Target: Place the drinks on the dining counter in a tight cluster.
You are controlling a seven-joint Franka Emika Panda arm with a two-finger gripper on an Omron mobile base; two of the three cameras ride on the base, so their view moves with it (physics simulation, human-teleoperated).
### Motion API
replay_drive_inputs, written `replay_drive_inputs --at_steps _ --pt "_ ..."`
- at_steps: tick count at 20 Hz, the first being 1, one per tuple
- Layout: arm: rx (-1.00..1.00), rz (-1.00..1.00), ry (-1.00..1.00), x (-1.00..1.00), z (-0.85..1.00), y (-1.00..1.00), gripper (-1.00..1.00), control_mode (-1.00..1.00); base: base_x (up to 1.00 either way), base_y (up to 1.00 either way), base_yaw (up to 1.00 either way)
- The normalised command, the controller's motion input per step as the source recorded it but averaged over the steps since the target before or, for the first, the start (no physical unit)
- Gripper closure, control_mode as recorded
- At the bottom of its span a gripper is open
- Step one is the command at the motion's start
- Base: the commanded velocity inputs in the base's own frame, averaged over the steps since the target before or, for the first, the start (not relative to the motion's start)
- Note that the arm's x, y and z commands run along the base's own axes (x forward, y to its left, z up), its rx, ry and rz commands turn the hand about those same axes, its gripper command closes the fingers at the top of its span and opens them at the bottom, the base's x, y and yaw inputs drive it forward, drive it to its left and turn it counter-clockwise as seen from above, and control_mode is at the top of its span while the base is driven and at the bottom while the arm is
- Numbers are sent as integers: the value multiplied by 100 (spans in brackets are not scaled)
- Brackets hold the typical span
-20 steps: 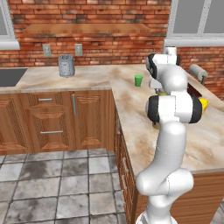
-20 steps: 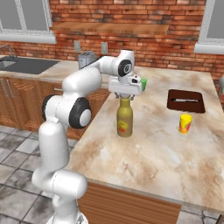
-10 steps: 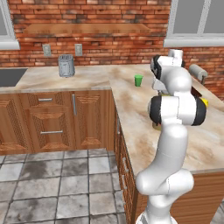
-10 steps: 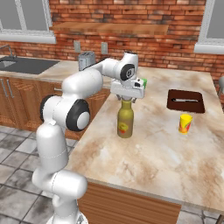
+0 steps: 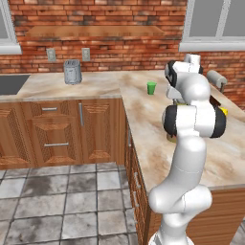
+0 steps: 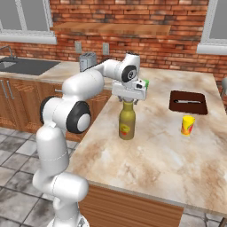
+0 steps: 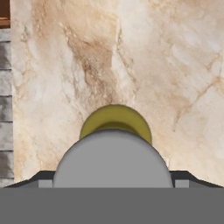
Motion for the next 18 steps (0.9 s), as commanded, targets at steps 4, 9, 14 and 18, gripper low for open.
replay_drive_inputs --at_steps 4,9,14,18 --pt "0 0 0 0 0 0 -100 -100 0 0 0" --pt "0 -1 0 0 0 -3 -100 -100 0 0 0" --pt "0 -2 0 0 0 -1 -100 -100 0 0 0" --pt "0 -2 0 0 8 0 -100 -100 0 0 0"
